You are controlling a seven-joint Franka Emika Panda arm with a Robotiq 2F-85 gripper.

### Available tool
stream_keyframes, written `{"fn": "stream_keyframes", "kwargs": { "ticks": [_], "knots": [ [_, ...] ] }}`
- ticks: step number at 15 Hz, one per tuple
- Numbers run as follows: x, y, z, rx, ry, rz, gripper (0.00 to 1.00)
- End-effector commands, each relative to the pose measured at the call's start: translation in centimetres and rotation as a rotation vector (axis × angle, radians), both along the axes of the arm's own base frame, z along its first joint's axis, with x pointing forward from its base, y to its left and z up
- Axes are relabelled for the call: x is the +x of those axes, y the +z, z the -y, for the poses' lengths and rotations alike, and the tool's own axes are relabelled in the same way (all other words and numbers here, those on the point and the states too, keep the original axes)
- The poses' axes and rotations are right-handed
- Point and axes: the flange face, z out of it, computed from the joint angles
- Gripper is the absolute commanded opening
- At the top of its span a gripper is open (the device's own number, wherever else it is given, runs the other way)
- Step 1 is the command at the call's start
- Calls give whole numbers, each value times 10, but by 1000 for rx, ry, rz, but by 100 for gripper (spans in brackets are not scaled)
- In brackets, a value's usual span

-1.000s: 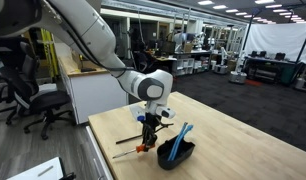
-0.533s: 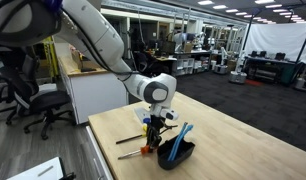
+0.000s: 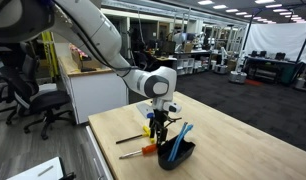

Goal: Remove the screwdriver and the blue objects from the blue bowl

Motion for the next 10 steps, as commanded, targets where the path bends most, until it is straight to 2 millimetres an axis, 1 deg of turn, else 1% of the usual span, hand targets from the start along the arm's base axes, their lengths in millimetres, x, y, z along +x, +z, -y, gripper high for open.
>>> {"fn": "stream_keyframes", "kwargs": {
  "ticks": [1,5,8,10],
  "knots": [
    [-10,40,-3,-23,73,94,100],
    [-9,80,4,-36,115,185,100],
    [-4,96,14,-39,194,250,100],
    [0,100,22,-35,275,288,100]
  ]
}}
